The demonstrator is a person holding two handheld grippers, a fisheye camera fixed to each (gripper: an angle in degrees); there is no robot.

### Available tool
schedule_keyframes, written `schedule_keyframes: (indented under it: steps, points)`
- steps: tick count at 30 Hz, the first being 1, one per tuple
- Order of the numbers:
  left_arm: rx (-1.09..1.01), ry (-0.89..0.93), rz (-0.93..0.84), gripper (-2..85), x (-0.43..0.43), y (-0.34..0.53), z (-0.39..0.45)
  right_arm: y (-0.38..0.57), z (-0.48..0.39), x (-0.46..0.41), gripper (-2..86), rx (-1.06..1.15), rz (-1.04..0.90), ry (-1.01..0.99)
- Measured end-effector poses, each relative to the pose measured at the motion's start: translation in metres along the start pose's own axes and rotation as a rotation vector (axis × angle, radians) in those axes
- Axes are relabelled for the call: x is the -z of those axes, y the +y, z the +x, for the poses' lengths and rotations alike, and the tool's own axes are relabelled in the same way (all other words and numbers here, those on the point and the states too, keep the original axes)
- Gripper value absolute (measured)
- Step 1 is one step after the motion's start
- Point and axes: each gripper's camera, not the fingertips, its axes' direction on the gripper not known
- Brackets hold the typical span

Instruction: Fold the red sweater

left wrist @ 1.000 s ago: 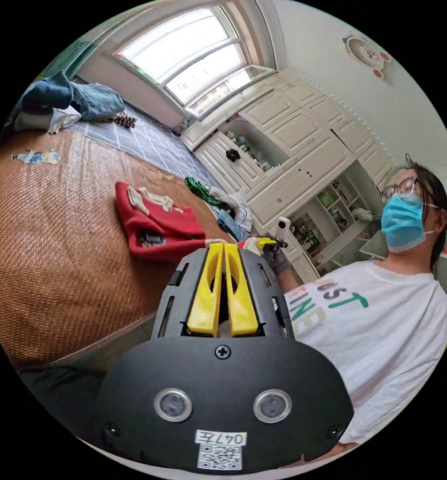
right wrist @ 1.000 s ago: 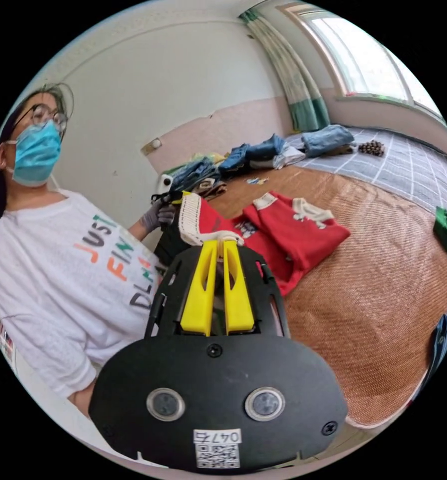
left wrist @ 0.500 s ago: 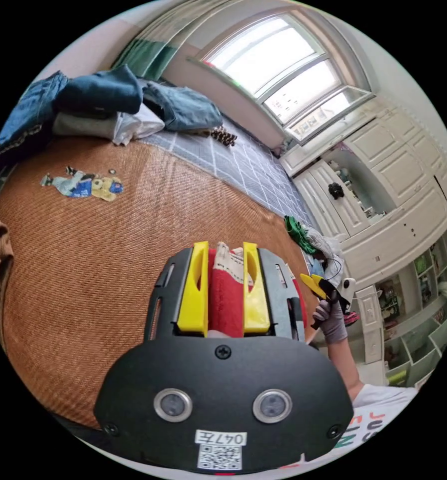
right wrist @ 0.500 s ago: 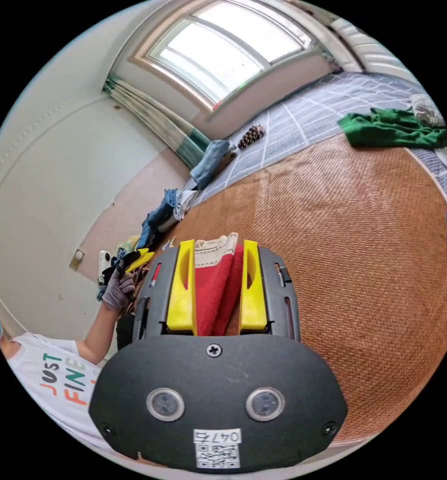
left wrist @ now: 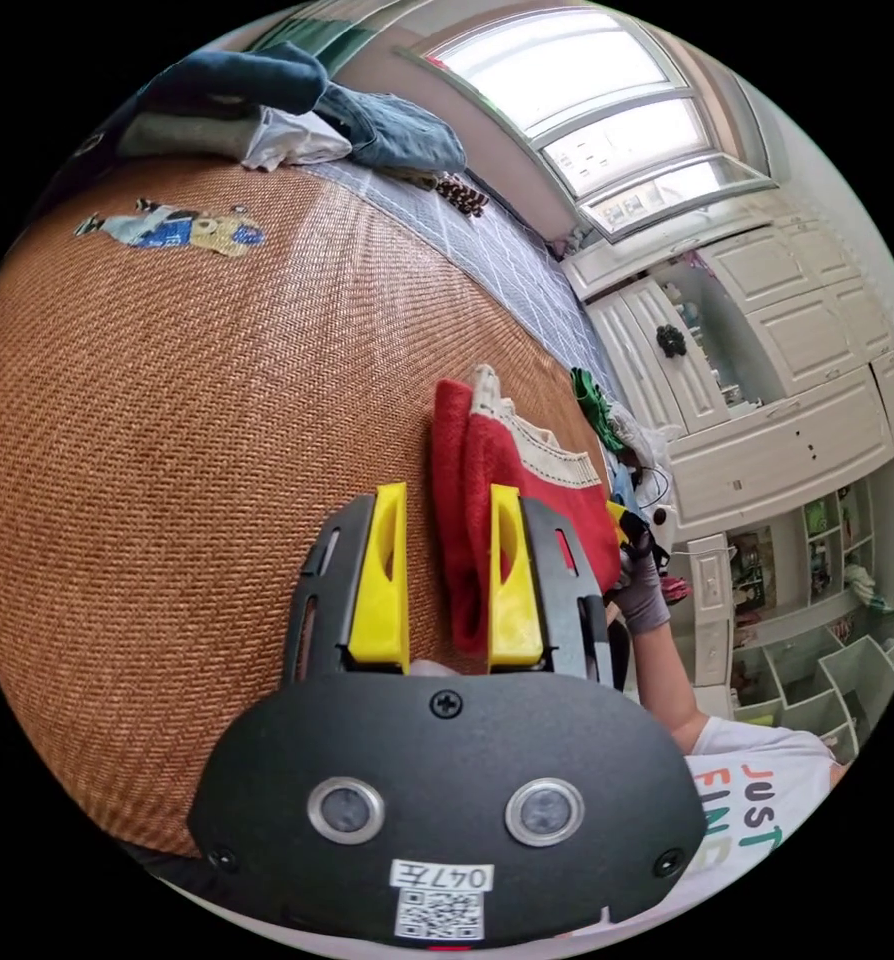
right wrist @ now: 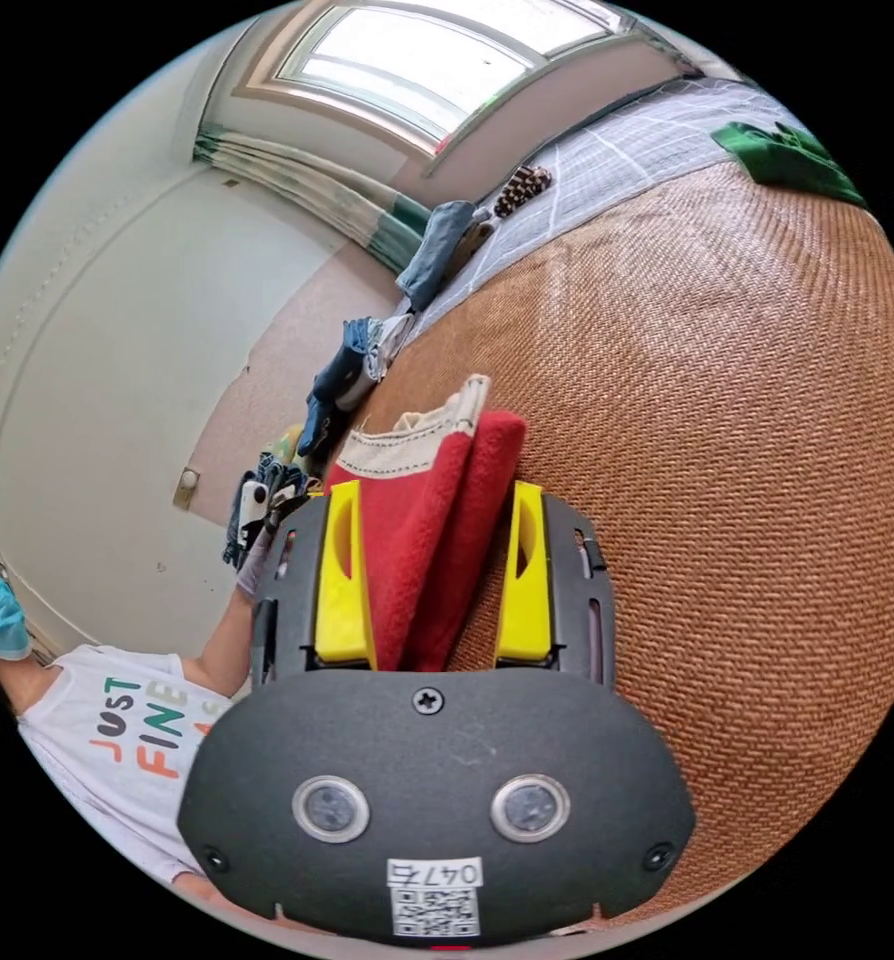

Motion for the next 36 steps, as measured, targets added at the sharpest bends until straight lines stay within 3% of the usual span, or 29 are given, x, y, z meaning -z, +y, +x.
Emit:
schedule_keyframes:
  steps: [4, 10, 13, 18, 23, 32, 36]
  points:
    - [0.022, 0.058, 0.067, 12.5, 0.014, 0.014, -0.005, -0.006, 0.008, 0.012, 17.1, -0.044, 0.021, -0.113]
    - [-0.004, 0.057, 0.012, 12.4, -0.019, 0.02, -0.005, -0.021, -0.009, 0.012, 9.3, 0.011, -0.051, 0.019]
    - [-0.03, 0.075, 0.0, 9.8, -0.035, 0.02, 0.004, -0.03, -0.016, 0.014, 5.5, 0.021, -0.138, 0.029]
    - [-0.073, 0.093, 0.019, 4.7, -0.04, 0.027, 0.014, -0.032, -0.033, 0.049, 3.5, 0.016, -0.058, -0.084]
    - [-0.2, -0.011, 0.01, 4.3, -0.036, 0.02, 0.048, -0.053, -0.108, 0.096, 3.2, 0.116, 0.011, -0.237]
    - [-0.377, -0.121, 0.046, 5.1, -0.006, -0.026, 0.031, -0.156, -0.299, 0.126, 3.4, 0.338, -0.07, -0.108]
    - [-0.36, -0.034, 0.068, 3.4, -0.004, -0.02, -0.01, -0.229, -0.365, 0.1, 3.4, 0.331, -0.098, -0.137]
